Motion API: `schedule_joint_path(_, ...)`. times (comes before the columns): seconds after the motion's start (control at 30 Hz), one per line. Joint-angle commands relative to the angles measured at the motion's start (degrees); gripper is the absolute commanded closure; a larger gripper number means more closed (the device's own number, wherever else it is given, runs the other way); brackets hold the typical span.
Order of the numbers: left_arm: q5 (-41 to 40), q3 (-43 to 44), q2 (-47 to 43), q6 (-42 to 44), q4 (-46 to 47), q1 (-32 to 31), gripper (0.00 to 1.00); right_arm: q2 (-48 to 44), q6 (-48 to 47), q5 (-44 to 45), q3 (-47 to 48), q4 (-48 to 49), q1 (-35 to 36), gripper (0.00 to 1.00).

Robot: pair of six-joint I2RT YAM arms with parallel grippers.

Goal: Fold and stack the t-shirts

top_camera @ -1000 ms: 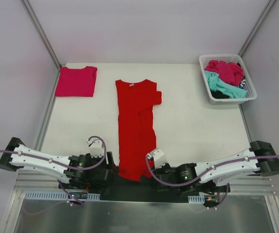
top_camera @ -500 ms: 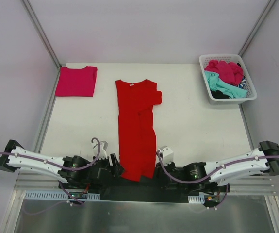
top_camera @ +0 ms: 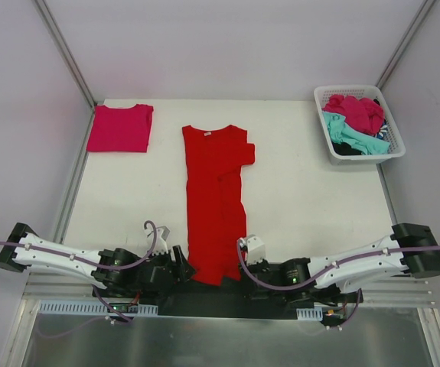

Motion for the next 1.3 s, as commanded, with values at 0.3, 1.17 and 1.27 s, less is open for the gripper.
schedule_joint_path(0.3, -1.2, 3.7, 3.5, 0.7, 1.7, -0.5, 0.34, -27.6, 10.7, 4.2, -12.1, 2.7, -1.7, 0.66)
schedule_joint_path(1.17, 0.1, -1.6, 5.7, -0.7, 6.5, -0.5, 0.42, -6.0, 5.9, 0.8, -7.0, 12.9, -2.7, 0.7)
schedule_joint_path(1.27, 0.0, -1.7, 6.4, -0.8, 7.0, -0.5, 0.42, -3.3, 5.3, 0.0, -6.6, 14.7, -2.8, 0.71)
